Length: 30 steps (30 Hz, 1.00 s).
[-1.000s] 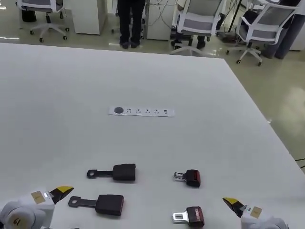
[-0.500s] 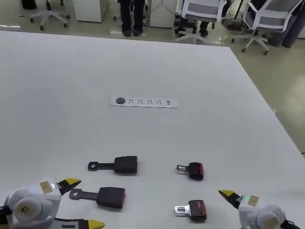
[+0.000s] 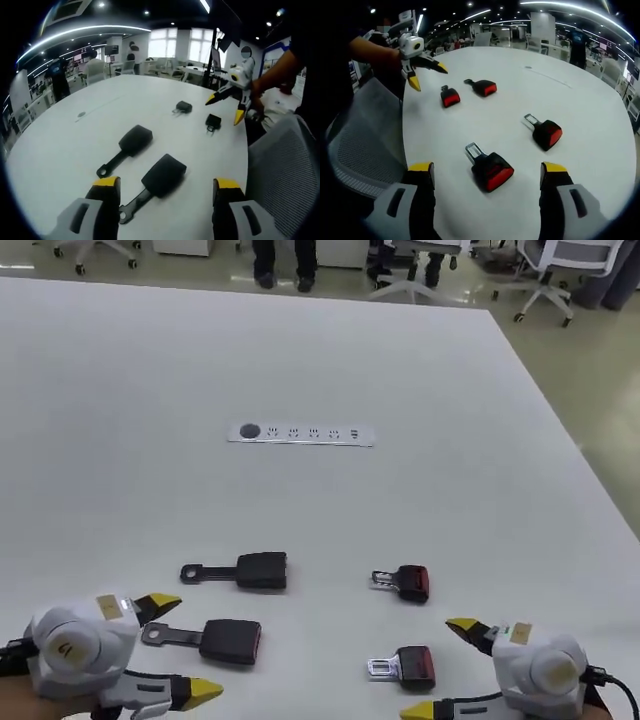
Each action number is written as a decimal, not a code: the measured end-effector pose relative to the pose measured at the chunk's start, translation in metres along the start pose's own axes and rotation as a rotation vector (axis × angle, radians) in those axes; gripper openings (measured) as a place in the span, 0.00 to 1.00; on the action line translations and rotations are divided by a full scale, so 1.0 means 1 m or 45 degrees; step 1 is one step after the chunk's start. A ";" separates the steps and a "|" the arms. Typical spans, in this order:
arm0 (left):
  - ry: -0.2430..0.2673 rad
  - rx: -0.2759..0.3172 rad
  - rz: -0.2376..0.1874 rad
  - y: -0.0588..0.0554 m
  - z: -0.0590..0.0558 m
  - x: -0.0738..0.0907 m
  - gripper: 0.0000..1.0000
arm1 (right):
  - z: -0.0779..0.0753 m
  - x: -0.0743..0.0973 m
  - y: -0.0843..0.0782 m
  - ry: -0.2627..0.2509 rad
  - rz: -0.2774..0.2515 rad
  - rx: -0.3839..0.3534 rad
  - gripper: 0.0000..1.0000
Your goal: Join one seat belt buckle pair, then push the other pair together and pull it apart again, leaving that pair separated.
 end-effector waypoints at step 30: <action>-0.254 -0.235 0.241 -0.019 0.019 -0.049 0.66 | -0.001 -0.025 -0.016 0.278 0.150 0.125 0.70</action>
Point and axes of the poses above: the centre of the closed fingertips' face, and the gripper's own axes: x roughly backward along the fingers, z roughly to its left, y roughly out of its top, the point moved 1 cm from there along x, roughly backward along the fingers, and after that the axes turned 6 degrees about -y, right-handed, at the moved point
